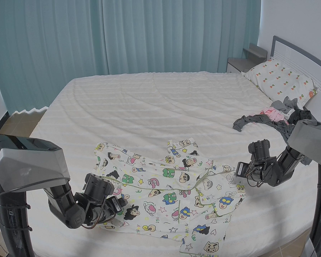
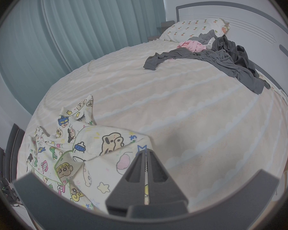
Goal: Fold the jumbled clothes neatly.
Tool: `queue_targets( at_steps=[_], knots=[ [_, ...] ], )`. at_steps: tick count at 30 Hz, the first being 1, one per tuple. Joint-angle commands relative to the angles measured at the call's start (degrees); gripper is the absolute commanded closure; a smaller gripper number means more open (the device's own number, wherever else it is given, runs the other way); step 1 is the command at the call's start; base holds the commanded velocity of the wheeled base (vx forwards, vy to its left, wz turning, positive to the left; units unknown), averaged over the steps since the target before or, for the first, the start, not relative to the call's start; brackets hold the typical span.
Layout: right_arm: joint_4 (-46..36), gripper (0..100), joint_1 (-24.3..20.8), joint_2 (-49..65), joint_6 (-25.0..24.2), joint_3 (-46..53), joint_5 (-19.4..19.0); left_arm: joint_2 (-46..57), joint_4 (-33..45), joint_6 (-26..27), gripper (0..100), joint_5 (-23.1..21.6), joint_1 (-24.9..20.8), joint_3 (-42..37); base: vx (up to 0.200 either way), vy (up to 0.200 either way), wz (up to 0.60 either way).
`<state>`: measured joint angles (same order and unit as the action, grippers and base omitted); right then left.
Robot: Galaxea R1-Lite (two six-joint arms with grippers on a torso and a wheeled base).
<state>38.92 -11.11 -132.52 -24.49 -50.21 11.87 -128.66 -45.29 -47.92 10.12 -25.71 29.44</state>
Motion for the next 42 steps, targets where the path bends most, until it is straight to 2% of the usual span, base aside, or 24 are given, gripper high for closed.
queue_targets(
  at_steps=[1, 5, 9, 14, 15, 18, 27, 31, 35, 42],
  knots=[
    [0.01, 100, -0.14, 0.07, -0.03, 0.03, -0.01, -1.77, 0.11, 0.37, 0, 0.52, -1.54, 0.18, 0.000, 0.000, 0.00],
    [0.10, 100, -0.14, 0.16, -0.03, 0.03, -0.01, -1.95, 0.11, 0.37, 0, 0.78, -2.42, 0.35, 0.000, 0.000, 0.00],
    [0.10, 100, -0.14, 0.25, 0.06, 0.03, -0.01, -3.88, 0.02, 0.11, 0, 4.38, -3.03, 2.02, 0.000, 0.000, 0.00],
    [0.19, 100, -0.23, 0.16, 0.06, 0.03, -0.01, -3.79, -0.06, -1.21, 0, 4.47, -3.03, 2.20, 0.000, 0.000, 0.00],
    [0.19, 100, -0.23, 0.16, 0.06, 0.03, -0.01, -3.79, -0.15, -2.00, 100, 4.47, -3.12, 2.38, 0.000, 0.000, 0.00],
    [0.19, 100, -0.23, 0.16, 0.06, 0.03, -0.01, -3.62, -0.15, -4.02, 100, 4.74, -3.12, 2.73, 0.000, 0.000, 0.00],
    [0.19, 100, -0.23, 0.51, 0.06, 0.03, -0.01, -2.74, -0.15, -4.55, 100, 6.84, -2.50, 2.11, 0.000, 0.000, 0.00],
    [0.19, 100, -0.32, 1.04, 0.06, 0.47, -0.01, -0.89, -0.15, -4.37, 100, 8.87, -1.10, 1.94, 0.000, 0.000, 0.00],
    [0.19, 100, -0.85, 1.22, -0.03, 0.55, -0.01, 1.48, -0.42, -3.85, 100, 8.95, 1.10, 2.11, 0.000, 0.000, 0.00],
    [0.19, 100, -0.85, 1.39, -0.12, 0.73, -0.01, 3.42, -2.96, 5.29, 100, 6.58, 9.98, 2.99, 0.000, 0.000, 0.00]
  ],
)
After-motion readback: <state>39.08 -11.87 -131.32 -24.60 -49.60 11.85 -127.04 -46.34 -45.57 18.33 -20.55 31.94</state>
